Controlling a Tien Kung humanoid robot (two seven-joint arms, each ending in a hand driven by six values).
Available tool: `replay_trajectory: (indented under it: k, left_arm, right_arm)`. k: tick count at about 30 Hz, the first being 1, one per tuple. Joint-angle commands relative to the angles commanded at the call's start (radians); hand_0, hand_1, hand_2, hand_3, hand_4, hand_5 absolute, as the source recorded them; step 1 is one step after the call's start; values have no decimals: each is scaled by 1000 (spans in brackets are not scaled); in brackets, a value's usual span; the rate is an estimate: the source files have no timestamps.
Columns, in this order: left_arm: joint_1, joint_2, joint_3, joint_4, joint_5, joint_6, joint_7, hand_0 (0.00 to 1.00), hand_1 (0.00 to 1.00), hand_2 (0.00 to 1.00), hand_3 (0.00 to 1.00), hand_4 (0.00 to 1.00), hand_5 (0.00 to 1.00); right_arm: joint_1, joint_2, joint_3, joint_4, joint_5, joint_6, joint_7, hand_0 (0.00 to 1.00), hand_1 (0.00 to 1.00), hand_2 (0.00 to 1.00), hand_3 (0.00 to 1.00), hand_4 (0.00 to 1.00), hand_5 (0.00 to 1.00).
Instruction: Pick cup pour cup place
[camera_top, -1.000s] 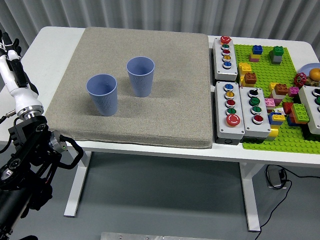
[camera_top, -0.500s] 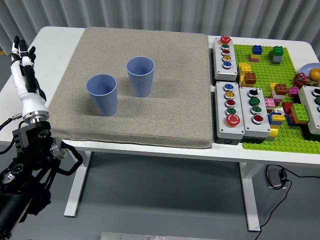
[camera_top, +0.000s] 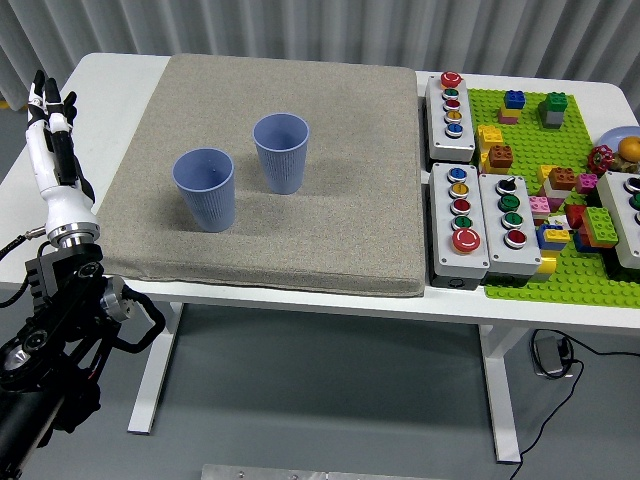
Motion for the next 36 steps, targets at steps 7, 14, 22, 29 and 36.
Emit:
replay_trajectory:
  k: [7, 14, 22, 29, 36]
  left_arm:
    - [10, -2, -15, -3, 5, 3, 0, 884, 871, 998, 995, 744, 998]
    - [13, 0, -14, -11, 15, 3, 1, 884, 872, 998, 992, 743, 998]
    - [15, 2, -13, -15, 17, 4, 3, 884, 871, 998, 994, 744, 998]
    - [15, 4, -18, -23, 23, 5, 5, 883, 869, 998, 993, 740, 998]
    - [11, 6, -8, -27, 23, 5, 8, 882, 869, 998, 991, 742, 998]
  right_arm:
    - [0, 3, -17, 0, 4, -3, -2, 688, 652, 582, 577, 2, 154]
    - [-10, 8, -9, 3, 27, -15, -2, 688, 653, 583, 578, 2, 155]
    - [-13, 8, -6, 3, 30, -17, 0, 688, 653, 582, 577, 2, 157]
    - [-7, 10, 0, 2, 23, -15, 0, 688, 653, 582, 578, 2, 158]
    - [-1, 9, 4, 4, 30, -16, 2, 688, 653, 583, 580, 2, 160]
